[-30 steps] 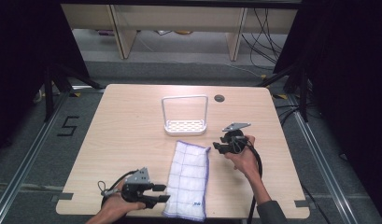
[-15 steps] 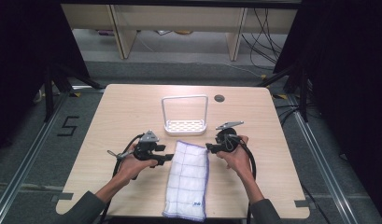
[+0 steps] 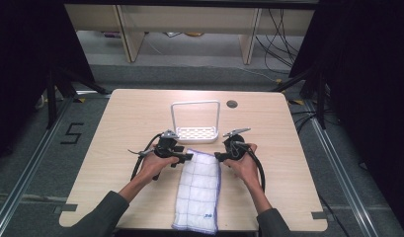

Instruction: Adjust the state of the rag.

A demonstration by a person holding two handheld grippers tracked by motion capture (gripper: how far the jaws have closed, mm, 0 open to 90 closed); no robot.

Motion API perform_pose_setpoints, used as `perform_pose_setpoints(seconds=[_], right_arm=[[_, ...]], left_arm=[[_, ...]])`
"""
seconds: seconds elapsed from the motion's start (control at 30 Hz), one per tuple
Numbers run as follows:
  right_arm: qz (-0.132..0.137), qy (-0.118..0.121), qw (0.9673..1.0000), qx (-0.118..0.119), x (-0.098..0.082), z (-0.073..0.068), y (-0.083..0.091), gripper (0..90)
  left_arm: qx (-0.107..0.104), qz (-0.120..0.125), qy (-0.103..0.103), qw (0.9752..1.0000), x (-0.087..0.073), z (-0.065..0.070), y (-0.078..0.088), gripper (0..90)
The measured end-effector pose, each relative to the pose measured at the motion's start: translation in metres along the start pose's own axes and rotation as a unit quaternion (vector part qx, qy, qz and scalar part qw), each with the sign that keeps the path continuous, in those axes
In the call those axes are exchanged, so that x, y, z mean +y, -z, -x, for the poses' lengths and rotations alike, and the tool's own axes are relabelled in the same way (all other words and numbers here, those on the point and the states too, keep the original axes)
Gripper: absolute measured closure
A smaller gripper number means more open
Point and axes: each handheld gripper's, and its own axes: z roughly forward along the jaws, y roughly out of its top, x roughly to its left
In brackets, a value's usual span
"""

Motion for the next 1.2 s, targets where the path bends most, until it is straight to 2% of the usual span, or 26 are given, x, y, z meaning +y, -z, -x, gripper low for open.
perform_pose_setpoints(seconds=[0.1,0.13,0.2,0.27,0.33,0.37,0.4,0.43,0.47,0.5,0.57,0.6,0.7,0.73,0.83,0.87,0.97,1.03,1.07,1.1,1.13,1.17,1.2], right_arm=[[-0.007,0.003,1.0,0.002,-0.002,0.001,-0.003,46.4],[-0.008,0.007,0.9999,0.003,-0.002,0.002,-0.004,46.7],[-0.011,0.009,0.9999,0.002,-0.003,0.001,-0.004,47.2],[-0.023,0.021,0.9995,-0.008,-0.004,-0.001,-0.007,47.6],[-0.027,0.022,0.9993,-0.012,-0.004,-0.003,-0.007,48.5],[-0.037,0.033,0.9986,-0.016,-0.004,-0.006,-0.009,49.7],[-0.032,0.044,0.9983,-0.02,-0.003,-0.006,-0.01,50.2],[-0.033,0.05,0.998,-0.022,-0.003,-0.006,-0.01,50.6],[-0.037,0.045,0.9981,-0.022,-0.003,-0.007,-0.009,51.1],[-0.038,0.044,0.9981,-0.021,-0.003,-0.007,-0.01,51.9],[-0.034,0.047,0.9982,-0.015,-0.003,-0.005,-0.011,52.5],[-0.038,0.038,0.9985,-0.012,-0.003,-0.006,-0.011,53.7],[-0.035,0.038,0.9986,-0.006,-0.004,-0.005,-0.011,55.1],[-0.035,0.041,0.9985,0.0,-0.004,-0.004,-0.011,57.0],[-0.035,0.034,0.9988,0.003,-0.004,-0.005,-0.01,58.2],[-0.037,0.035,0.9987,0.004,-0.004,-0.005,-0.01,60.9],[-0.035,0.043,0.9984,0.014,-0.004,-0.006,-0.011,69.1],[-0.039,0.039,0.9984,0.014,-0.005,-0.007,-0.01,71.0],[-0.035,0.045,0.9981,0.024,-0.005,-0.007,-0.011,77.8],[-0.035,0.045,0.9981,0.024,-0.005,-0.007,-0.011,77.8],[-0.032,0.053,0.9974,0.036,-0.005,-0.007,-0.011,82.4],[-0.033,0.052,0.9978,0.027,-0.006,-0.007,-0.012,83.4],[-0.033,0.055,0.9974,0.032,-0.006,-0.008,-0.011,84.2]], left_arm=[[-0.002,-0.009,-0.008,0.9999,0.001,0.003,-0.002,43.3],[0.004,-0.017,-0.019,0.9997,0.001,0.005,-0.004,43.5],[0.008,-0.017,-0.022,0.9996,0.0,0.005,-0.004,43.6],[0.007,-0.025,-0.03,0.9992,0.001,0.002,-0.005,43.9],[0.007,-0.025,-0.028,0.9993,0.0,0.001,-0.006,44.4],[0.006,-0.027,-0.031,0.9991,0.001,0.001,-0.007,45.7],[0.008,-0.024,-0.035,0.999,0.001,0.001,-0.007,46.7],[0.009,-0.016,-0.03,0.9994,0.0,0.003,-0.008,47.8],[0.007,-0.026,-0.04,0.9988,0.001,0.002,-0.007,48.6],[0.011,-0.017,-0.037,0.9991,0.0,0.004,-0.009,49.4],[0.01,-0.028,-0.048,0.9984,0.0,0.002,-0.009,50.2],[0.01,-0.03,-0.051,0.9982,0.0,0.002,-0.01,51.5],[0.008,-0.03,-0.055,0.998,0.0,0.003,-0.01,55.8],[0.008,-0.033,-0.068,0.9971,0.0,0.004,-0.01,56.9],[0.005,-0.027,-0.069,0.9972,-0.001,0.006,-0.011,60.7],[0.002,-0.036,-0.08,0.9961,0.0,0.005,-0.01,63.1],[0.002,-0.038,-0.092,0.995,-0.001,0.007,-0.01,69.2],[-0.001,-0.038,-0.095,0.9948,-0.001,0.008,-0.011,73.5],[-0.002,-0.038,-0.097,0.9945,-0.001,0.01,-0.011,75.2],[-0.002,-0.038,-0.097,0.9945,-0.001,0.01,-0.011,76.4],[-0.003,-0.038,-0.101,0.9942,-0.001,0.011,-0.011,77.6],[-0.002,-0.037,-0.102,0.9941,-0.001,0.012,-0.011,78.6],[-0.003,-0.035,-0.102,0.9941,-0.001,0.012,-0.011,79.3]])
